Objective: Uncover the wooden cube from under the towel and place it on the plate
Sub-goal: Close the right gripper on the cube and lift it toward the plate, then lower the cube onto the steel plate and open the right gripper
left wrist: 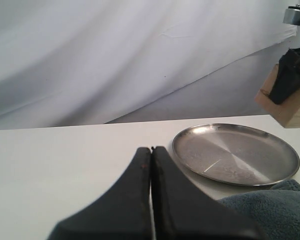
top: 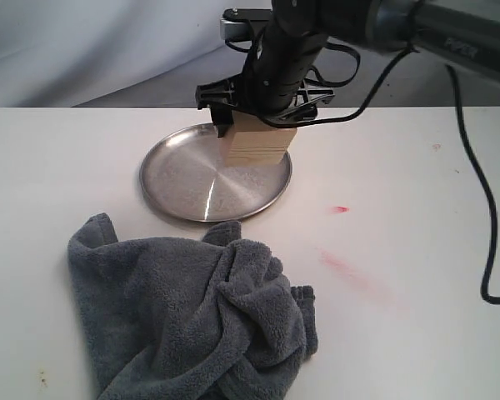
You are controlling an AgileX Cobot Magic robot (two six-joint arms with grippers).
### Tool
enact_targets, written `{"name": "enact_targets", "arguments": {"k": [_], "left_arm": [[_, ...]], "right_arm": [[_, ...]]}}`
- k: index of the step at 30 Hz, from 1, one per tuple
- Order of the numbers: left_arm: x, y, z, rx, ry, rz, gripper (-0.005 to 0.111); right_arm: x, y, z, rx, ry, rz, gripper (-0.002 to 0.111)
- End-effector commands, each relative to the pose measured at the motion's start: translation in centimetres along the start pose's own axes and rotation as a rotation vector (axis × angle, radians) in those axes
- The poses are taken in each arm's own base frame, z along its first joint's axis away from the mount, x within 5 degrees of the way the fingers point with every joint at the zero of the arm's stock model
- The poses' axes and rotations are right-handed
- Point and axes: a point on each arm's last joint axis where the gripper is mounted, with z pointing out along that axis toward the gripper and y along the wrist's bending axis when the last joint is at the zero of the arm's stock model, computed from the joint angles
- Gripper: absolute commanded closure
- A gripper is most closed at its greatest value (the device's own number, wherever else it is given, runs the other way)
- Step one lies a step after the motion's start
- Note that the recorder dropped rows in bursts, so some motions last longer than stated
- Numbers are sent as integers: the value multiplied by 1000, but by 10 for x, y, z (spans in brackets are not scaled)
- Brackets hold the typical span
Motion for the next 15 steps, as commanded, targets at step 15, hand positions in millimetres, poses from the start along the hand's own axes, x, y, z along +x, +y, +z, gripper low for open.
{"name": "enact_targets", "arguments": {"k": [15], "left_arm": [[1,0,0,5,0,-4,107]], "right_arm": [[-29,5,66,-53,-179,0,108]]}}
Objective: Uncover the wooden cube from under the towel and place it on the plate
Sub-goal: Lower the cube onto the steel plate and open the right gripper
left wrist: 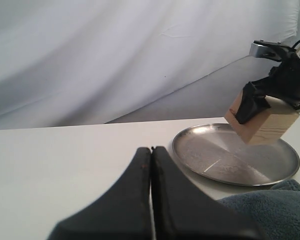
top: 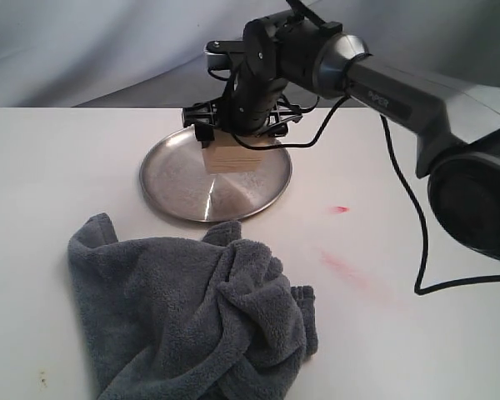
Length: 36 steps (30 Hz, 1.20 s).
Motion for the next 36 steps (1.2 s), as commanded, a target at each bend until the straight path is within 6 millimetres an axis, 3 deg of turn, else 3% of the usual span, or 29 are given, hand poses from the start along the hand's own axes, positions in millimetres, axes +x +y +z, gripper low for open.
{"name": "enact_targets", "arguments": {"k": [1,7,21,23,25,31,36], "left_arm": [[1,0,0,5,0,-4,107],[1,0,0,5,0,-4,107],[1,0,0,5,0,-4,107],[1,0,0,5,0,-4,107],[1,0,0,5,0,-4,107],[1,0,0,5,0,-4,107],[1,0,0,5,0,-4,107]], "right_arm": [[-14,0,-3,-32,-120,1,108],[-12,-12,9,-10,-29,66,108],[-15,-6,15,-81,38,69,105],[-14,-6,15,-80,44,66,95],[-14,-6,15,-79,47,68,72],[-14,-6,15,-78,48,95,32],[-13,-6,15,-77,56,92,16]]}}
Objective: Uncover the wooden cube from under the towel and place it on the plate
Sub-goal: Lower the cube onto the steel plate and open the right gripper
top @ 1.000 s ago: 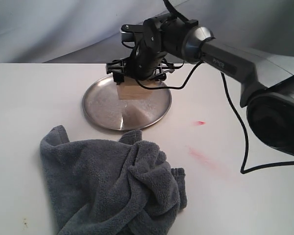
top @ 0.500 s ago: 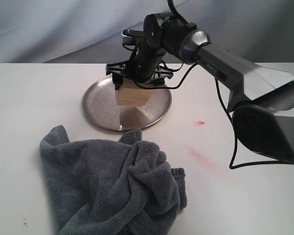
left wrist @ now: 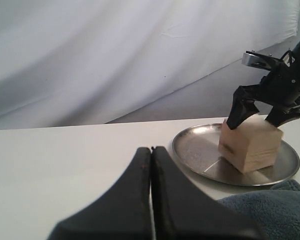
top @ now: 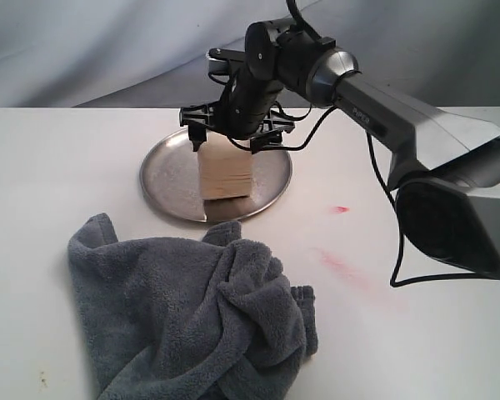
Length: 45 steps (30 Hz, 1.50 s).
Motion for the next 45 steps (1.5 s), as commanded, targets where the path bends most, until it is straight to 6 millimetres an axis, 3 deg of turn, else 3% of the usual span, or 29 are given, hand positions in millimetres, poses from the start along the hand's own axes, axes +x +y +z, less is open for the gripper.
{"name": "enact_targets", "arguments": {"k": [1,11,16,21,24,29,39,45], "left_arm": [[1,0,0,5,0,-4,107],[1,0,0,5,0,-4,107],[1,0,0,5,0,-4,107],[1,0,0,5,0,-4,107],[1,0,0,5,0,-4,107],[1,0,0,5,0,-4,107],[1,0,0,5,0,-4,107],[1,0,0,5,0,-4,107]], "right_arm": [[-6,-1,-10,-13,-24,8,14],[-6,1,-16,-25,-11,21,14],[-11,6,-41,-41,-30,38,14],[-9,1,-66,62,15,71,15],[-12,0,-76,107,-18,4,33],[-1,23,-83,100,-4,-103,106],[9,54,-102,71,-29,-159,108],[28,50,-101,142,43,-197,108]]}}
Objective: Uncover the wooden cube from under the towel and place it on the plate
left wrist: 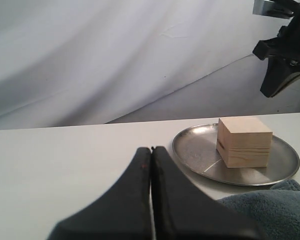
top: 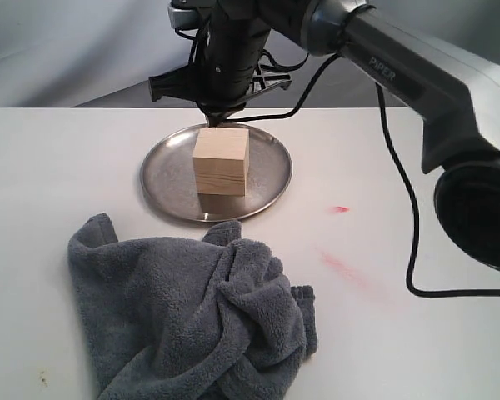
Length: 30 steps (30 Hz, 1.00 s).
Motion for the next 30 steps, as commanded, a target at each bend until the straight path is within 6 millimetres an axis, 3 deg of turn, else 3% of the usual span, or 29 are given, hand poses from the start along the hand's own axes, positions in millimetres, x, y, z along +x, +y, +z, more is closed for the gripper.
{"name": "enact_targets", "arguments": {"k": [1,5,15,23,30], "left_arm": [[1,0,0,5,0,-4,107],[1,0,0,5,0,-4,107],[1,0,0,5,0,-4,107],[1,0,0,5,0,-4,107],[1,0,0,5,0,-4,107]], "right_arm": [[17,-5,-3,70,57,-51,108],[40,-11,-13,121,123,-80,108],[90,-32,-45,75,29,-90,108],[117,-41,-76,34,-48,-69,108],[143,-47,-79,7,-38,-51,108]]}}
